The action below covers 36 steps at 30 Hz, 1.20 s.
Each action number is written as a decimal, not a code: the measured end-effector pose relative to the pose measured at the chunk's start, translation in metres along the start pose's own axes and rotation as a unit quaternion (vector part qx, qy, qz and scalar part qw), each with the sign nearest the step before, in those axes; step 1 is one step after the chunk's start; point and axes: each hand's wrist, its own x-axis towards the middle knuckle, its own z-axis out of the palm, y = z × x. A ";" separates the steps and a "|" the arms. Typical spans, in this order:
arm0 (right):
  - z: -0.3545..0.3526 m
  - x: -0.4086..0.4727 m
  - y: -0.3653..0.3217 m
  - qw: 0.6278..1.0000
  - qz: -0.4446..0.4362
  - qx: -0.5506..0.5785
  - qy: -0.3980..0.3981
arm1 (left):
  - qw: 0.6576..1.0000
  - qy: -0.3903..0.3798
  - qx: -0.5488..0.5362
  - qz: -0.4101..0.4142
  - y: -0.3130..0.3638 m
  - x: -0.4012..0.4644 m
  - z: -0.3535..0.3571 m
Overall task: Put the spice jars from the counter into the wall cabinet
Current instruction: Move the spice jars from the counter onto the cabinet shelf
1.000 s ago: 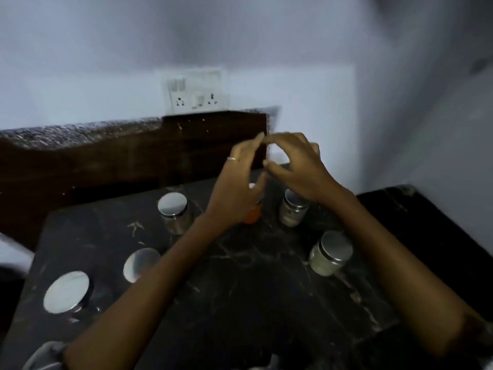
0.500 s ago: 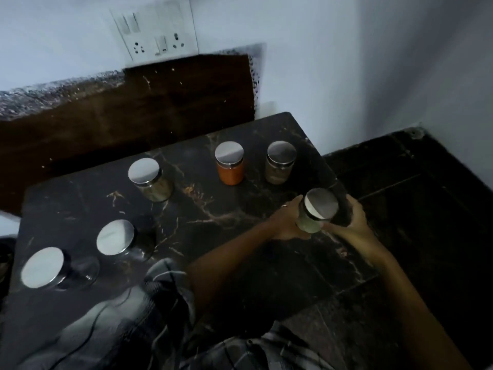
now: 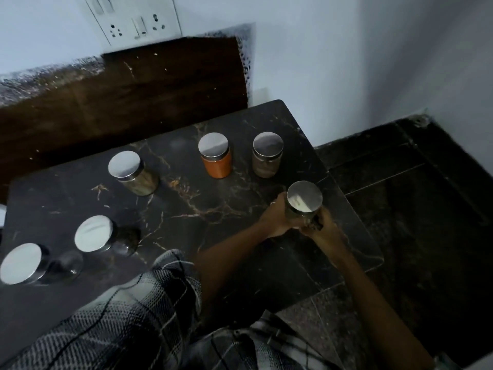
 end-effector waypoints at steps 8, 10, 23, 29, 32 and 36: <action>0.018 0.004 -0.057 0.995 -0.044 0.089 -0.001 | 0.987 0.110 -0.110 0.032 0.020 -0.030 -0.046; 0.027 0.005 -0.084 0.993 -0.076 0.085 0.013 | 0.978 0.147 -0.134 0.059 0.033 -0.039 -0.063; 0.094 -0.043 -0.304 0.905 -0.401 0.132 -0.056 | 0.876 0.411 -0.099 0.231 0.144 -0.133 -0.255; 0.109 -0.068 -0.397 0.857 -0.483 0.176 -0.040 | 0.839 0.453 -0.090 0.289 0.198 -0.175 -0.322; 0.113 -0.080 -0.434 0.841 -0.509 0.180 -0.033 | 0.830 0.466 -0.065 0.300 0.223 -0.196 -0.349; 0.115 -0.093 -0.469 0.826 -0.535 0.178 -0.003 | 0.828 0.469 -0.056 0.301 0.247 -0.213 -0.369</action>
